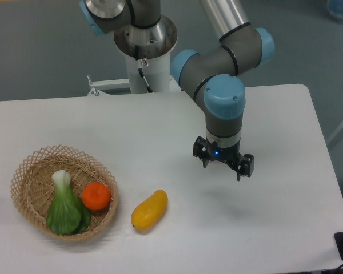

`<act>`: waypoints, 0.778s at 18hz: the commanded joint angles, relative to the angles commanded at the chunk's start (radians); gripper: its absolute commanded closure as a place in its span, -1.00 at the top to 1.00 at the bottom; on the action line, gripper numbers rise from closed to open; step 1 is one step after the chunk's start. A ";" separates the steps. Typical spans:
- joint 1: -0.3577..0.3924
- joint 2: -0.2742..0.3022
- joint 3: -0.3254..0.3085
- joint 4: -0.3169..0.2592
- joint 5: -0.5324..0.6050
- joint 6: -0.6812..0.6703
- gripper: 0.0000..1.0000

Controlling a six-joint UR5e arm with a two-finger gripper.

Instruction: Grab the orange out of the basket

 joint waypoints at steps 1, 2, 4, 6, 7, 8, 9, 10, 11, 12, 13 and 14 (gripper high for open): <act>0.000 0.000 0.000 -0.002 -0.002 0.000 1.00; 0.000 0.000 0.000 -0.002 -0.002 0.000 1.00; 0.000 0.000 0.005 -0.003 -0.002 -0.002 1.00; 0.000 0.003 0.005 -0.003 -0.006 0.000 1.00; 0.000 0.002 0.005 -0.003 -0.005 -0.002 1.00; 0.000 0.003 0.005 -0.005 -0.008 -0.002 1.00; 0.002 0.003 0.005 -0.006 -0.012 -0.002 1.00; 0.002 0.006 0.000 -0.009 -0.012 -0.005 1.00; 0.000 0.006 -0.005 -0.009 -0.012 -0.021 1.00; -0.005 0.008 -0.008 -0.008 -0.014 -0.038 1.00; -0.011 0.008 -0.011 -0.008 -0.014 -0.043 1.00; -0.020 0.008 -0.015 -0.008 -0.017 -0.043 1.00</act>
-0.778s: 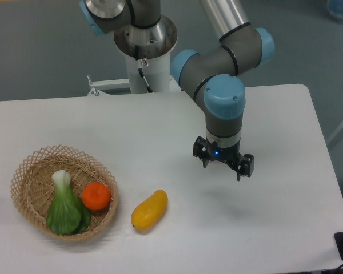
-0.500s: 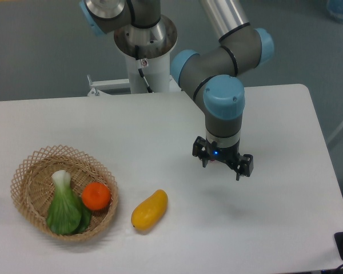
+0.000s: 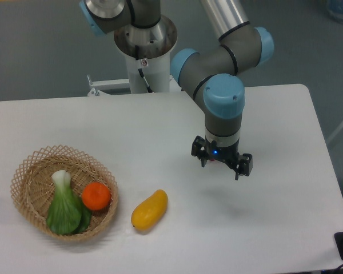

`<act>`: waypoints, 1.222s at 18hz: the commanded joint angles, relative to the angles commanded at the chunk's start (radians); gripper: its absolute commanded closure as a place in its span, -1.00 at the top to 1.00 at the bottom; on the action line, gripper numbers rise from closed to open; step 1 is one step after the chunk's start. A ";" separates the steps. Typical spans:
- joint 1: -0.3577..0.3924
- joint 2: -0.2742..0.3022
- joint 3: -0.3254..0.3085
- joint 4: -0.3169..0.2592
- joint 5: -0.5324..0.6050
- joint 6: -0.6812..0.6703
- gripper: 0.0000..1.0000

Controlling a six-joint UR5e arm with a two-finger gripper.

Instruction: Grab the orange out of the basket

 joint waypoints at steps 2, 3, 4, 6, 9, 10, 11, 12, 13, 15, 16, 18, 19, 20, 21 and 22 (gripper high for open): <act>-0.014 0.014 -0.003 0.000 -0.037 -0.050 1.00; -0.018 0.015 -0.002 0.000 -0.073 -0.134 1.00; -0.022 0.015 -0.003 0.002 -0.178 -0.249 1.00; -0.046 0.015 -0.003 0.002 -0.216 -0.249 1.00; -0.107 0.008 -0.006 0.002 -0.216 -0.253 1.00; -0.130 0.005 -0.009 0.005 -0.215 -0.250 1.00; -0.137 0.006 -0.012 0.006 -0.215 -0.245 1.00; -0.146 0.006 -0.012 0.009 -0.215 -0.242 1.00; -0.172 0.003 -0.012 0.011 -0.215 -0.241 1.00; -0.212 -0.009 -0.012 0.046 -0.212 -0.245 1.00; -0.232 -0.018 -0.014 0.069 -0.212 -0.248 1.00; -0.265 -0.037 -0.014 0.119 -0.212 -0.239 1.00; -0.278 -0.043 -0.014 0.126 -0.212 -0.232 1.00; -0.290 -0.044 -0.015 0.129 -0.212 -0.216 1.00; -0.305 -0.044 -0.017 0.129 -0.212 -0.192 1.00; -0.324 -0.043 -0.023 0.129 -0.212 -0.166 1.00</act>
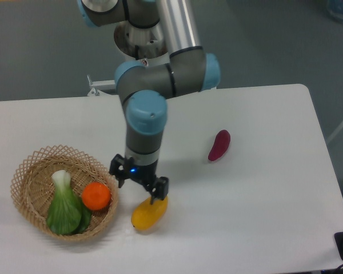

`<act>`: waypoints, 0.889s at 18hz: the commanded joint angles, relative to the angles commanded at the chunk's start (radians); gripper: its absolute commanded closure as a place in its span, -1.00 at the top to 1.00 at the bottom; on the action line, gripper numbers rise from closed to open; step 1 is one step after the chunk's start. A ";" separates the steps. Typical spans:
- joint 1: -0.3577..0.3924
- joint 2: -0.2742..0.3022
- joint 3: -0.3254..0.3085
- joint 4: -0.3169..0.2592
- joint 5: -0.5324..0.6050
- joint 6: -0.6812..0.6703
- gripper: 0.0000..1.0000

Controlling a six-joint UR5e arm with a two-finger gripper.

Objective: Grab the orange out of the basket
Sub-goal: 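Move the gripper over the basket and lower it toward the orange, then close the gripper around the orange in the basket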

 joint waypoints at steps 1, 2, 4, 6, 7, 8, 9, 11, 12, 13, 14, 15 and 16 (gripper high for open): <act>-0.026 0.000 -0.011 0.000 0.002 0.034 1.00; -0.055 -0.002 -0.031 0.000 0.015 0.072 1.00; -0.086 -0.008 -0.037 0.002 0.038 0.104 1.00; -0.097 -0.024 -0.032 0.003 0.058 0.114 1.00; -0.114 -0.035 -0.026 0.003 0.066 0.114 1.00; -0.120 -0.046 -0.020 0.003 0.087 0.112 1.00; -0.130 -0.054 -0.015 0.005 0.100 0.112 1.00; -0.146 -0.072 -0.018 0.005 0.104 0.111 1.00; -0.150 -0.075 -0.017 0.005 0.115 0.111 1.00; -0.152 -0.078 -0.017 0.005 0.129 0.109 1.00; -0.154 -0.083 -0.017 0.012 0.135 0.108 1.00; -0.160 -0.090 -0.017 0.021 0.137 0.105 1.00; -0.164 -0.094 -0.015 0.023 0.137 0.103 1.00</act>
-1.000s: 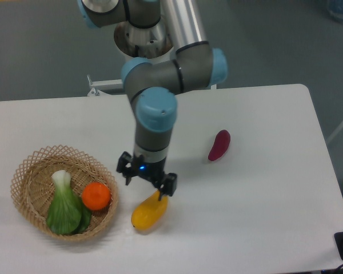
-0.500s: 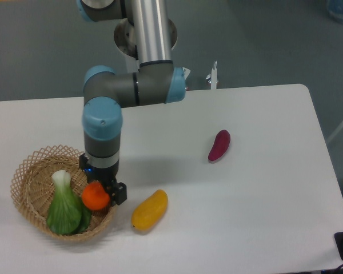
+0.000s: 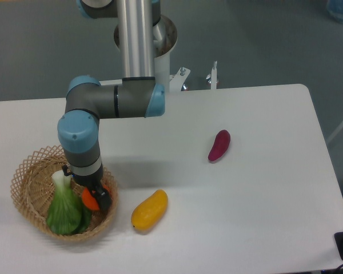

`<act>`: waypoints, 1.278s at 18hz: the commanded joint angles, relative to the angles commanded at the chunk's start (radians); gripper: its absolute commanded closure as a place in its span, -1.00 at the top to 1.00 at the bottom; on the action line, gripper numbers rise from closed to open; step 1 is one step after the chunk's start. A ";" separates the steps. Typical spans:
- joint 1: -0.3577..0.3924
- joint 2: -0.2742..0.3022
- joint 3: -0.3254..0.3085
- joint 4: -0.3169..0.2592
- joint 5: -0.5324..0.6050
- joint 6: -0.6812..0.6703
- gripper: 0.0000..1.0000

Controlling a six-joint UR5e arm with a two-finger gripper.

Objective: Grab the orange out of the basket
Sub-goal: 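Close the gripper around the orange in the basket, then lift the orange out of the basket and carry it away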

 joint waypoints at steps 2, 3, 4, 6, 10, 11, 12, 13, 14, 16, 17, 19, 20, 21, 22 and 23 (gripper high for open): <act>-0.002 -0.003 0.000 -0.002 0.000 -0.002 0.93; -0.002 -0.005 0.000 -0.002 0.000 -0.002 0.76; -0.002 -0.005 0.000 -0.002 0.000 -0.003 0.54; -0.002 -0.003 0.003 -0.002 0.000 -0.012 0.23; -0.002 0.003 0.006 -0.003 -0.005 -0.020 0.19; 0.000 0.006 0.011 -0.003 -0.008 -0.020 0.19; 0.000 0.008 0.014 -0.005 -0.009 -0.018 0.19; 0.000 0.014 0.015 -0.005 -0.014 -0.018 0.19; 0.005 0.024 0.015 -0.006 -0.024 -0.021 0.19; 0.018 0.043 0.015 -0.008 -0.038 -0.046 0.19; 0.037 0.054 0.015 -0.008 -0.040 -0.063 0.20; 0.067 0.067 0.017 -0.008 -0.040 -0.069 0.21; 0.089 0.080 0.018 -0.009 -0.044 -0.069 0.22; 0.107 0.086 0.021 -0.009 -0.051 -0.069 0.28; 0.136 0.092 0.023 -0.009 -0.054 -0.068 0.36; 0.156 0.098 0.023 -0.012 -0.052 -0.066 0.37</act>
